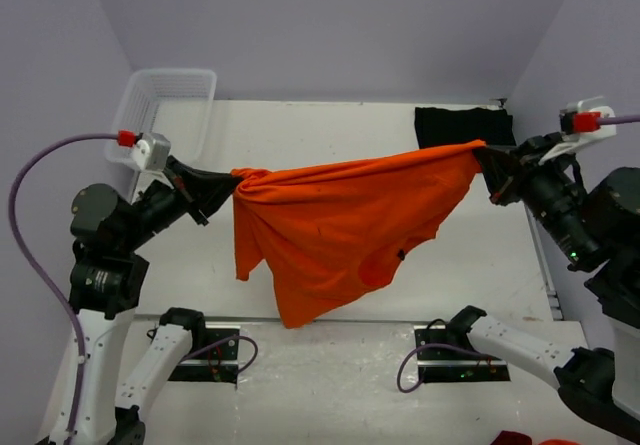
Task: Fold and stack the t-shirts
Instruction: Flatten out the tshirt
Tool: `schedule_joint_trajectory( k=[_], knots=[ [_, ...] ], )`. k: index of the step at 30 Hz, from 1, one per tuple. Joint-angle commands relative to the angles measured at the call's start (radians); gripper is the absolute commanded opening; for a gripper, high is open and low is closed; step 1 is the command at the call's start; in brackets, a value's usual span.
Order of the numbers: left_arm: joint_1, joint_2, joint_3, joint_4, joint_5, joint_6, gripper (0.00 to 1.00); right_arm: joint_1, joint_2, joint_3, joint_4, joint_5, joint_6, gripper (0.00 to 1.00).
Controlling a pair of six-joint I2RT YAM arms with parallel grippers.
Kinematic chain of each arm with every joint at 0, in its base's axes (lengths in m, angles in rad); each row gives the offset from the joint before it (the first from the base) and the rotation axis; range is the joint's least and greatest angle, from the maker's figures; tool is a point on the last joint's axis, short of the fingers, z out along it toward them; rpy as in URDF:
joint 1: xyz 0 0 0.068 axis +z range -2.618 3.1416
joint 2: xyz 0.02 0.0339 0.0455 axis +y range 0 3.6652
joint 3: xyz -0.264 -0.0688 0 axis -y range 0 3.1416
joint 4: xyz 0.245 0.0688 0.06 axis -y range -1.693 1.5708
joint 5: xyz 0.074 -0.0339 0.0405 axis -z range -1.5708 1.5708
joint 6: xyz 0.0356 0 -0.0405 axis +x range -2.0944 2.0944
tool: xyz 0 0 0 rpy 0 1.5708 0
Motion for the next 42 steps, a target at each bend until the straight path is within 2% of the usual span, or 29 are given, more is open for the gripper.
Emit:
schedule_joint_trajectory(
  k=[1, 4, 6, 7, 8, 9, 12, 15, 16, 21, 23, 24, 25, 26, 27, 29, 31, 32, 33, 35, 37, 40, 42],
  knots=[
    [0.004, 0.071, -0.135, -0.019, -0.073, -0.052, 0.00, -0.004, 0.034, -0.106, 0.025, 0.078, -0.019, 0.00],
    [0.006, 0.141, -0.237, 0.030, -0.140, -0.097, 0.00, -0.006, 0.061, -0.229, 0.108, 0.131, -0.017, 0.00],
    [0.006, 0.210, -0.278, 0.064, -0.203, -0.100, 0.10, -0.025, 0.135, -0.261, 0.136, 0.156, -0.020, 0.00],
    [0.006, 0.233, -0.283, 0.069, -0.234, -0.100, 0.20, -0.036, 0.165, -0.264, 0.169, 0.156, -0.028, 0.00],
    [0.006, 0.282, -0.284, 0.082, -0.293, -0.086, 0.46, -0.048, 0.223, -0.269, 0.194, 0.156, -0.034, 0.00],
    [0.006, 0.307, -0.283, 0.078, -0.338, -0.080, 0.54, -0.079, 0.256, -0.266, 0.214, 0.145, -0.042, 0.00],
    [0.006, 0.361, -0.249, 0.063, -0.510, -0.063, 0.68, -0.134, 0.377, -0.220, 0.262, 0.112, -0.063, 0.00],
    [-0.002, 0.364, -0.231, 0.053, -0.574, -0.039, 0.83, -0.173, 0.460, -0.145, 0.262, 0.110, -0.089, 0.00],
    [-0.004, 0.364, -0.237, 0.052, -0.573, -0.029, 0.83, -0.182, 0.506, -0.130, 0.260, 0.102, -0.100, 0.00],
    [-0.013, 0.379, -0.353, 0.058, -0.496, -0.025, 0.79, -0.231, 0.613, -0.071, 0.257, 0.062, -0.108, 0.00],
    [-0.022, 0.373, -0.393, 0.085, -0.476, -0.037, 0.75, -0.236, 0.664, -0.048, 0.243, 0.084, -0.094, 0.37],
    [-0.039, 0.368, -0.427, 0.093, -0.476, -0.042, 0.72, -0.237, 0.675, -0.042, 0.240, 0.085, -0.089, 0.48],
    [-0.048, 0.367, -0.441, 0.099, -0.475, -0.051, 0.67, -0.236, 0.680, -0.039, 0.228, 0.085, -0.073, 0.64],
    [-0.062, 0.368, -0.453, 0.105, -0.470, -0.054, 0.56, -0.236, 0.669, -0.047, 0.225, 0.088, -0.059, 0.73],
    [-0.088, 0.376, -0.468, 0.112, -0.467, -0.057, 0.52, -0.236, 0.655, -0.059, 0.226, 0.079, -0.050, 0.85],
    [-0.125, 0.397, -0.479, 0.113, -0.463, -0.066, 0.44, -0.231, 0.591, -0.099, 0.182, 0.043, 0.012, 0.88],
    [-0.194, 0.417, -0.488, 0.119, -0.464, -0.083, 0.42, -0.213, 0.517, -0.167, 0.173, -0.037, 0.088, 0.93],
    [-0.249, 0.424, -0.491, 0.125, -0.490, -0.091, 0.35, -0.200, 0.423, -0.283, 0.195, -0.059, 0.110, 0.97],
    [-0.276, 0.428, -0.494, 0.127, -0.504, -0.095, 0.33, -0.170, 0.375, -0.350, 0.215, -0.076, 0.133, 0.99],
    [-0.344, 0.448, -0.499, 0.126, -0.547, -0.117, 0.30, -0.122, 0.258, -0.517, 0.275, -0.051, 0.191, 0.99],
    [-0.376, 0.462, -0.508, 0.127, -0.576, -0.146, 0.27, -0.099, 0.207, -0.602, 0.286, -0.005, 0.248, 0.99],
    [-0.441, 0.459, -0.539, 0.136, -0.623, -0.195, 0.19, -0.095, 0.143, -0.720, 0.273, -0.130, 0.292, 0.99],
    [-0.505, 0.456, -0.557, 0.129, -0.662, -0.218, 0.17, -0.053, 0.083, -0.806, 0.316, -0.166, 0.300, 0.99]
  ],
)
